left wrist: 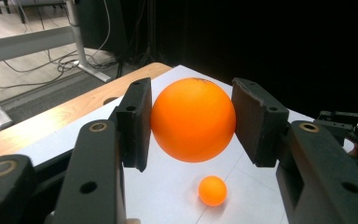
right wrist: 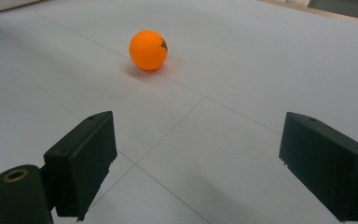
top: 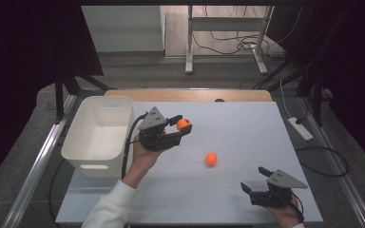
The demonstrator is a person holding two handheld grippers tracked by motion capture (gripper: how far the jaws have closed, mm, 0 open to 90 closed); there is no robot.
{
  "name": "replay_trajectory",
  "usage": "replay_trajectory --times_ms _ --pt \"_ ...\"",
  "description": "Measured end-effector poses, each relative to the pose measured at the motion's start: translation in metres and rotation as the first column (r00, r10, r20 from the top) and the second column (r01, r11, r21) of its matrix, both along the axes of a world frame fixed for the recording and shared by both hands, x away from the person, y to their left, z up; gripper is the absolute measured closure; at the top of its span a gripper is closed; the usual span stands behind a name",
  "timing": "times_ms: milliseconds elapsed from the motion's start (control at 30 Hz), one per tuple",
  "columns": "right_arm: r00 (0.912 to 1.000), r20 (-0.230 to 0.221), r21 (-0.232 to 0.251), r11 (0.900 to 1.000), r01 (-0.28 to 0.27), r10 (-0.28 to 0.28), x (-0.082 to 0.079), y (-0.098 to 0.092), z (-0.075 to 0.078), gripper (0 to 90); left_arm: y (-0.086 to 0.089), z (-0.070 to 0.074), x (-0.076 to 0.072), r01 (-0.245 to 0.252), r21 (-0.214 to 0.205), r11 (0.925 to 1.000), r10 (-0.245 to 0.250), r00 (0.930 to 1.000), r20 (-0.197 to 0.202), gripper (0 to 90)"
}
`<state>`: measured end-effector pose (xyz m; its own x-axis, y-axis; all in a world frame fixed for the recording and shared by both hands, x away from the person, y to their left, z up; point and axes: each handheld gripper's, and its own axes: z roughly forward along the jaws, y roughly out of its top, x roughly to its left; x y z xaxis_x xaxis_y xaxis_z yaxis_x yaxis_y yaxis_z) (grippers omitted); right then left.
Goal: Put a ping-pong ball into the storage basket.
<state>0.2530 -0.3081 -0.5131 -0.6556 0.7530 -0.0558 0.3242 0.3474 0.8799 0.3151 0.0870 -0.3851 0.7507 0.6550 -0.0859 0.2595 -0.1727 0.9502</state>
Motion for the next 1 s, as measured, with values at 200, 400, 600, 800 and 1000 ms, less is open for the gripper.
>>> replay_trajectory --times_ms 200,400,600,800,1000 --pt "1.0 -0.001 -0.005 1.0 0.002 -0.002 0.0 0.0 0.0 10.6 0.005 0.001 0.0 -0.013 0.006 0.9999 0.013 0.9999 0.002 50.4" --pt "1.0 -0.002 -0.002 1.0 0.002 -0.002 0.0 0.0 0.0 10.6 0.011 0.005 0.0 -0.026 0.007 0.9996 0.026 0.9996 0.009 50.4" --pt "1.0 -0.001 -0.002 1.0 0.002 -0.002 0.0 0.0 0.0 10.6 0.018 0.008 0.0 -0.039 0.003 0.9992 0.039 0.9992 0.006 50.4" --pt "1.0 0.0 -0.003 1.0 0.001 -0.001 0.0 0.0 0.0 10.7 0.025 0.01 -0.003 -0.052 0.011 0.9986 0.051 0.9986 0.013 50.4" --pt "1.0 0.0 -0.005 1.0 0.001 -0.001 0.0 0.0 0.0 10.7 0.032 0.012 -0.004 -0.069 0.012 0.9975 0.069 0.9975 0.017 50.4"
